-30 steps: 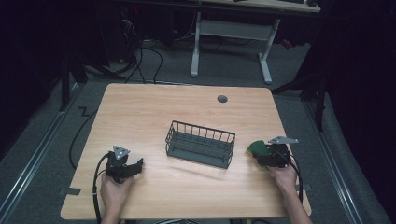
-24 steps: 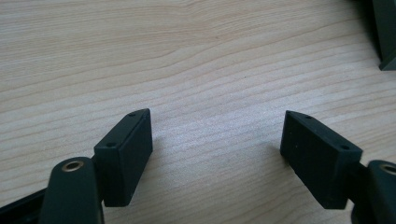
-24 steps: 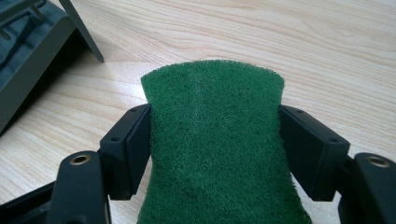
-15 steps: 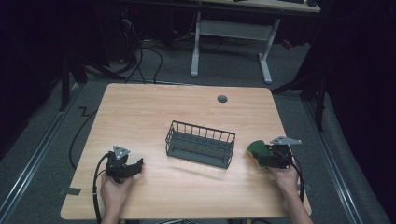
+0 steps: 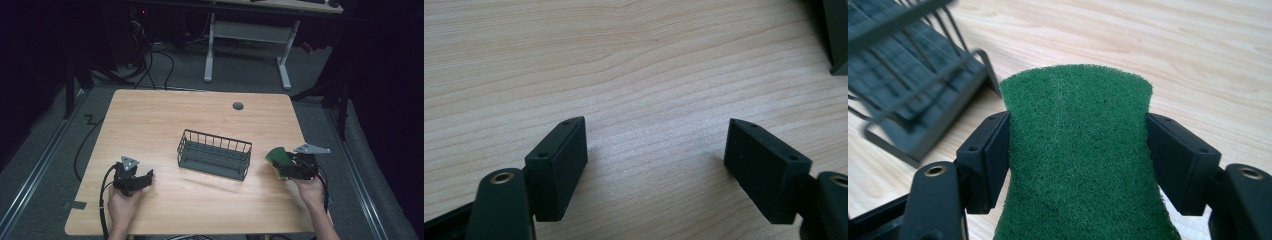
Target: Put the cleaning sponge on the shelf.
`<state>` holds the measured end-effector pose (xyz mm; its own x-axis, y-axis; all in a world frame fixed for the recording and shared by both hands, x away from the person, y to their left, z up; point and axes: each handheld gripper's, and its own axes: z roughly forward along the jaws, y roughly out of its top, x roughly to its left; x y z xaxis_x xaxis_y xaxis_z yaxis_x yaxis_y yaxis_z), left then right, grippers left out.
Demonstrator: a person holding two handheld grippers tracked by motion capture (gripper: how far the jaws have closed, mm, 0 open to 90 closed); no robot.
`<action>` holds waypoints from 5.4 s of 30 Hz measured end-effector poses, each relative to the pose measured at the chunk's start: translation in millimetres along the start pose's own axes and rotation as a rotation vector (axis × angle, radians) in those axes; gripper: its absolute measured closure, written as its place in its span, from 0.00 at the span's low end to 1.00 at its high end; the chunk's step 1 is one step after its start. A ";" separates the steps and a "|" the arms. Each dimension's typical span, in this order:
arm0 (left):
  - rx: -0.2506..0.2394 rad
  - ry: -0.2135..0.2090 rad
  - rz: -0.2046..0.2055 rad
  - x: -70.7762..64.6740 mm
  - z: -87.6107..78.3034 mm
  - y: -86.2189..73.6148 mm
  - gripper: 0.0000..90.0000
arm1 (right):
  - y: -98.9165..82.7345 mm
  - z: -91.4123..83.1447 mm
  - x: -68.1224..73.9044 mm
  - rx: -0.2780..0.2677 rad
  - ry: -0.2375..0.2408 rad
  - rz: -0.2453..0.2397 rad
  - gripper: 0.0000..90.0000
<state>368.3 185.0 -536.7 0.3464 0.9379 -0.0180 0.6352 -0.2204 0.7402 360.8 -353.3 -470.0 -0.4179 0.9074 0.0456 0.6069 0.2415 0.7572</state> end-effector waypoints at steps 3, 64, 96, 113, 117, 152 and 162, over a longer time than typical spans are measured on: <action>0.000 0.000 0.000 0.0 0.0 0.0 0.29 | 6.5 -5.0 4.4 -0.009 0.003 -0.021 0.34; -0.001 0.000 -0.001 0.1 0.0 0.0 0.29 | 110.1 33.5 91.2 -0.055 0.204 -0.216 0.33; -0.001 -0.002 -0.003 0.5 -0.2 -0.1 0.29 | 103.3 58.3 116.7 0.018 0.167 -0.320 0.32; -0.002 -0.002 -0.003 0.5 -0.2 -0.1 0.29 | 98.8 59.9 117.7 0.030 0.208 -0.328 0.42; -0.001 -0.003 -0.003 0.6 -0.3 -0.1 0.29 | 97.3 57.7 116.6 0.018 0.207 -0.320 0.43; -0.001 0.001 -0.001 0.0 -0.1 -0.1 0.29 | 64.4 -34.2 40.9 -0.152 0.123 -0.042 0.47; -0.001 0.001 -0.001 0.0 -0.1 -0.1 0.29 | 35.0 -44.9 20.1 -0.166 0.103 0.038 0.47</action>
<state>368.2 185.1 -536.7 0.3449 0.9385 -0.0175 0.6345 -0.2193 0.7411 343.3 -342.0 -413.3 -0.4685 0.8729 0.1360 0.5077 0.1400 0.8501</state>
